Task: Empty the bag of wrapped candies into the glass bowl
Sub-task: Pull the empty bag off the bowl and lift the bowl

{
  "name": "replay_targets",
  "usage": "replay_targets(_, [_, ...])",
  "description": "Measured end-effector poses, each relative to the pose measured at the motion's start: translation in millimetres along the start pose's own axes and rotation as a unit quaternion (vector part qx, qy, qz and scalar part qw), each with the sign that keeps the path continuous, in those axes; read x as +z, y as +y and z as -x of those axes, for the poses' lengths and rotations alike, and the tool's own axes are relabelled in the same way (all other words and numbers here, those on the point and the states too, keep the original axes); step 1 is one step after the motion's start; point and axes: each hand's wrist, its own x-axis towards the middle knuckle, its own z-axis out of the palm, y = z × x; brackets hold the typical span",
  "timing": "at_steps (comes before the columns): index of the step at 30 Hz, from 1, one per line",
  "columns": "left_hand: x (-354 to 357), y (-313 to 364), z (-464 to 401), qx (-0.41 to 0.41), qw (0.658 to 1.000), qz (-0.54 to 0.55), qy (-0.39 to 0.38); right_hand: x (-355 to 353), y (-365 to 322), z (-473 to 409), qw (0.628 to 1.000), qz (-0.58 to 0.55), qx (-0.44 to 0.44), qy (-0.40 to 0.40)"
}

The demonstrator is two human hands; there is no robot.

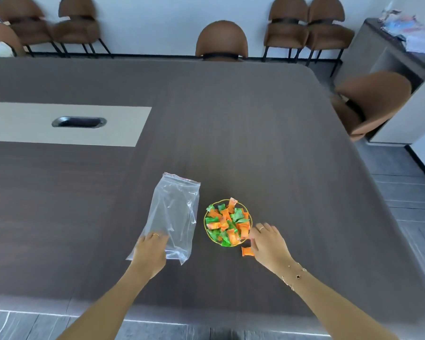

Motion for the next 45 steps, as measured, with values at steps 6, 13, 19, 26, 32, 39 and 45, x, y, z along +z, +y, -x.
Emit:
replay_targets(6, [-1, 43, -2, -0.003, 0.994, 0.078, 0.070, 31, 23, 18, 0.993, -0.033, 0.026, -0.113])
replay_targets(13, [11, 65, -4, 0.003, 0.987, 0.157, 0.023, 47, 11, 13, 0.993, -0.030, 0.048, -0.102])
replay_targets(19, [8, 72, -14, -0.066, 0.969, 0.239, -0.025, 19, 50, 14, 0.988, -0.140, 0.006, -0.065])
replay_targets(26, [0, 97, -34, -0.058, 0.966, 0.252, -0.031, -1, 36, -44, 0.989, -0.144, -0.005, -0.042])
replay_targets(32, [2, 94, -47, -0.080, 0.958, 0.272, -0.044, 6, 13, -71, 0.986, -0.163, -0.001, -0.044])
replay_targets(39, [1, 96, -65, -0.085, 0.945, 0.312, -0.057, 13, 40, -58, 0.945, -0.288, 0.134, -0.071])
replay_targets(45, [3, 105, -79, -0.076, 0.942, 0.318, -0.075, 24, 40, -59, 0.917, -0.329, 0.196, -0.111])
